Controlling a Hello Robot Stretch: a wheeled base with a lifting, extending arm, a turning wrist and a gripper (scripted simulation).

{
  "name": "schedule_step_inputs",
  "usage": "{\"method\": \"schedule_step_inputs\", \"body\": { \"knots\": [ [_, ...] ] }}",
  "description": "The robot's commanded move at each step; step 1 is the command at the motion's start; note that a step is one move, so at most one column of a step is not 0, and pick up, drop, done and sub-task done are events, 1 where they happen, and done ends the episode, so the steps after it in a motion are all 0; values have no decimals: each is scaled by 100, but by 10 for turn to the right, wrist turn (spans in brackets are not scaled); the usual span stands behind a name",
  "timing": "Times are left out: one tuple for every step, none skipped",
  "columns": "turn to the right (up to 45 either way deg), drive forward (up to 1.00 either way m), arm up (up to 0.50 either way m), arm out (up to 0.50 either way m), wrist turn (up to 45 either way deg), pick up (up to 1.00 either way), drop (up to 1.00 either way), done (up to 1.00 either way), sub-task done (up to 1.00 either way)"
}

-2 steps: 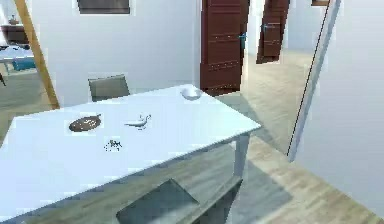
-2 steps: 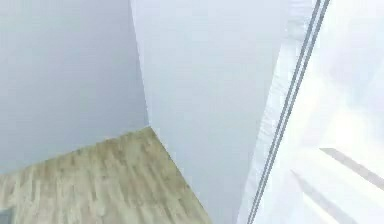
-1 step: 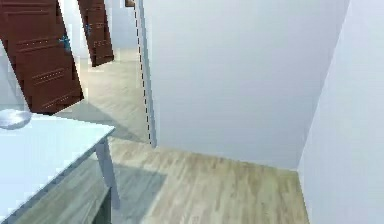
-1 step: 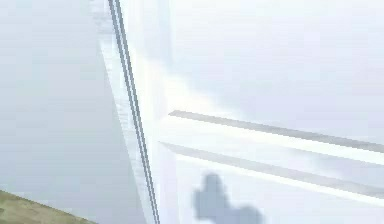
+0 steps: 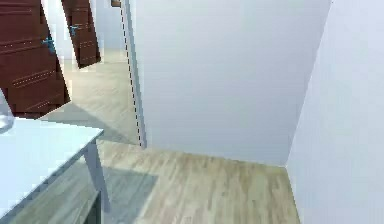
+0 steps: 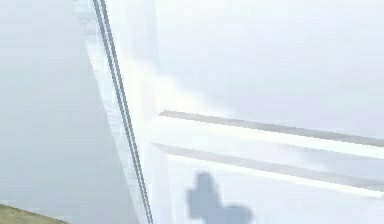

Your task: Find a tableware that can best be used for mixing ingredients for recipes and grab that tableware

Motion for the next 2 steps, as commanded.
{"method": "schedule_step_inputs", "body": {
  "knots": [
    [0, 75, 0, 0, 0, 0, 0, 0, 0],
    [-150, 0, 0, 0, 0, 0, 0, 0, 0]
  ]
}}
